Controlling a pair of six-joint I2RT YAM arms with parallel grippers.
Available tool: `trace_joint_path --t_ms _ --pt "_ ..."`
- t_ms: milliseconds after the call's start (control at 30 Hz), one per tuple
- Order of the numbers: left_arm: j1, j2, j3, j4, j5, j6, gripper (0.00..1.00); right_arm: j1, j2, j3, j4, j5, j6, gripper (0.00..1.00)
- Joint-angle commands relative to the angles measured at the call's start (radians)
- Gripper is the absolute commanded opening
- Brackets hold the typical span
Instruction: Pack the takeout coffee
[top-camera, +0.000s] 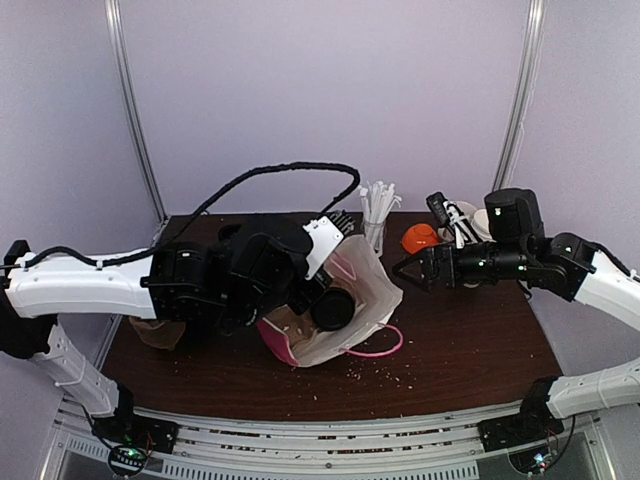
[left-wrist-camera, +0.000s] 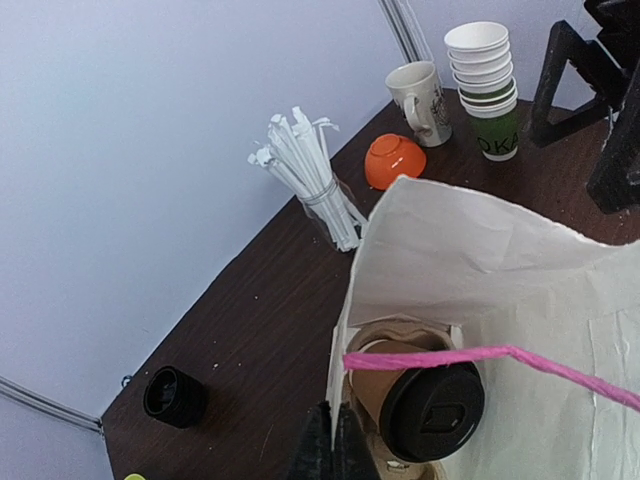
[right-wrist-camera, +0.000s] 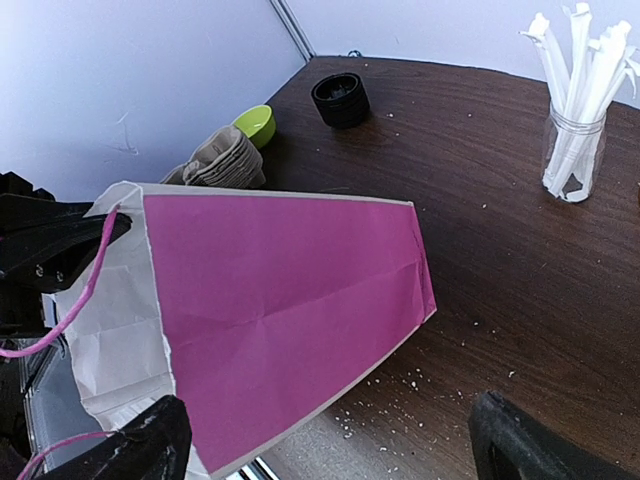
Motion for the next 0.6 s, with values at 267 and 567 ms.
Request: trace_joint_path --t_ms 267,567 --pt "-0.106 -0.031 -0.046 0.161 -0.143 0.045 0.00 -0.005 -0.156 -0.124 0.213 0.033 0.010 1.00" --pt "-0.126 -0.021 -0.033 0.159 -0.167 0.044 0.00 -0.005 -0.149 -0.117 0.213 0.103 0.012 1.00"
